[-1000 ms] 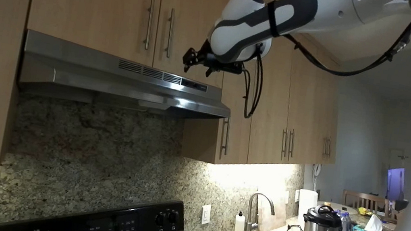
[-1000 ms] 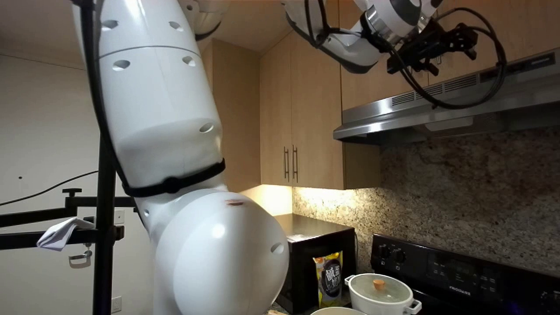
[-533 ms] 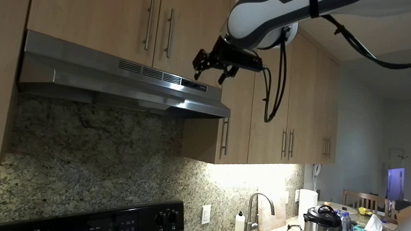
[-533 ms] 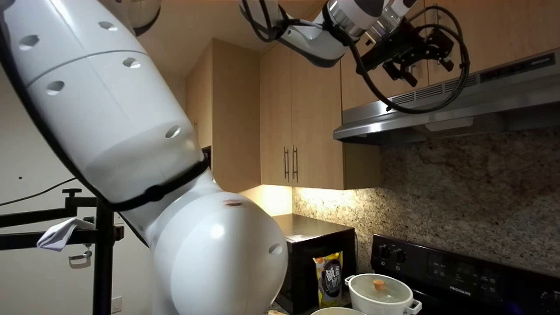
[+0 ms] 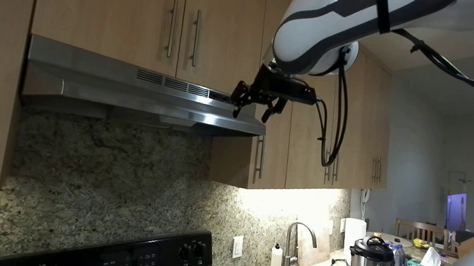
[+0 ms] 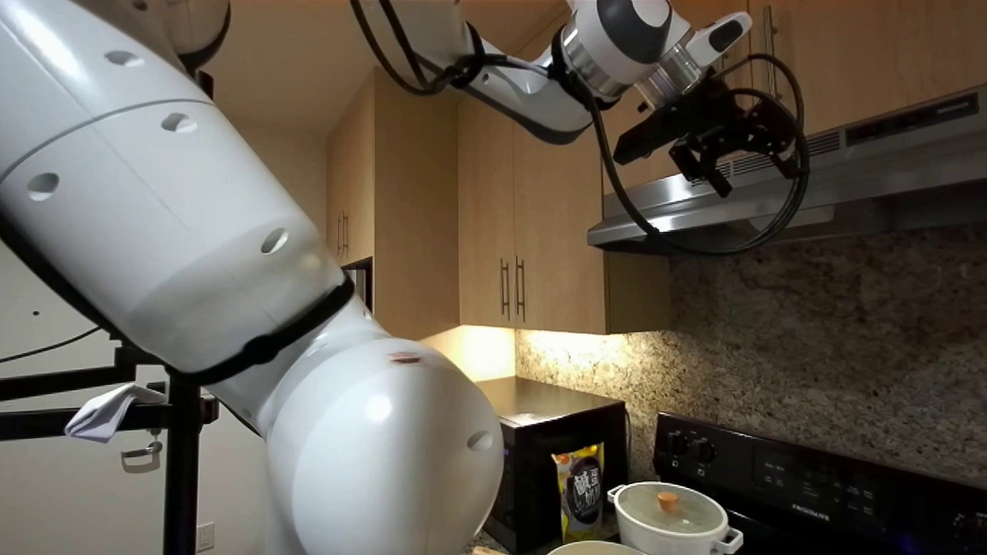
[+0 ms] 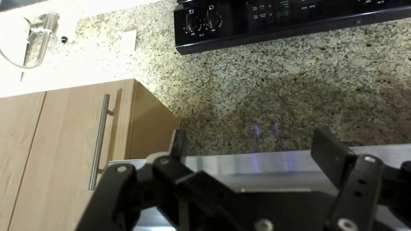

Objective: Switch off the stove light

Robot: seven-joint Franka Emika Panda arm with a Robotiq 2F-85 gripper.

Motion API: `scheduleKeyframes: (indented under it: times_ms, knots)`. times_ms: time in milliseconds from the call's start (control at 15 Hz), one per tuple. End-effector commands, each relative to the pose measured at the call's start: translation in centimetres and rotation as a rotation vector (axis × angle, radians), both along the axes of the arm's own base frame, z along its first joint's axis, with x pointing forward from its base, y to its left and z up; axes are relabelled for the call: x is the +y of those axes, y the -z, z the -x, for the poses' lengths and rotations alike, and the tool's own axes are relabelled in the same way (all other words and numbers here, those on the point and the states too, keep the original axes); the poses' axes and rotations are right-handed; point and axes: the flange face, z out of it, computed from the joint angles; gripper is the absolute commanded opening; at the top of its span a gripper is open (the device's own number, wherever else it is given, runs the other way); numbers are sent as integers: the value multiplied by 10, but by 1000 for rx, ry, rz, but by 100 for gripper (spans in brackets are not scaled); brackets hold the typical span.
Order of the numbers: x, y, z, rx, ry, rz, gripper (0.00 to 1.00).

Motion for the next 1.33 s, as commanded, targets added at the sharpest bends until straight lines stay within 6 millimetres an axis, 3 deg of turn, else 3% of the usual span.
scheduleKeyframes:
  times_ms: [0,333,467,933,1267]
  knots:
    - [0,-1,0,0,0,0,100]
    - [1,-6,-2,-1,-6,7,100]
    - [2,1,-11,28,-29,-1,100]
    - [11,79,-50,319,-85,-96,100]
    - [12,105,-57,452,-143,-137,100]
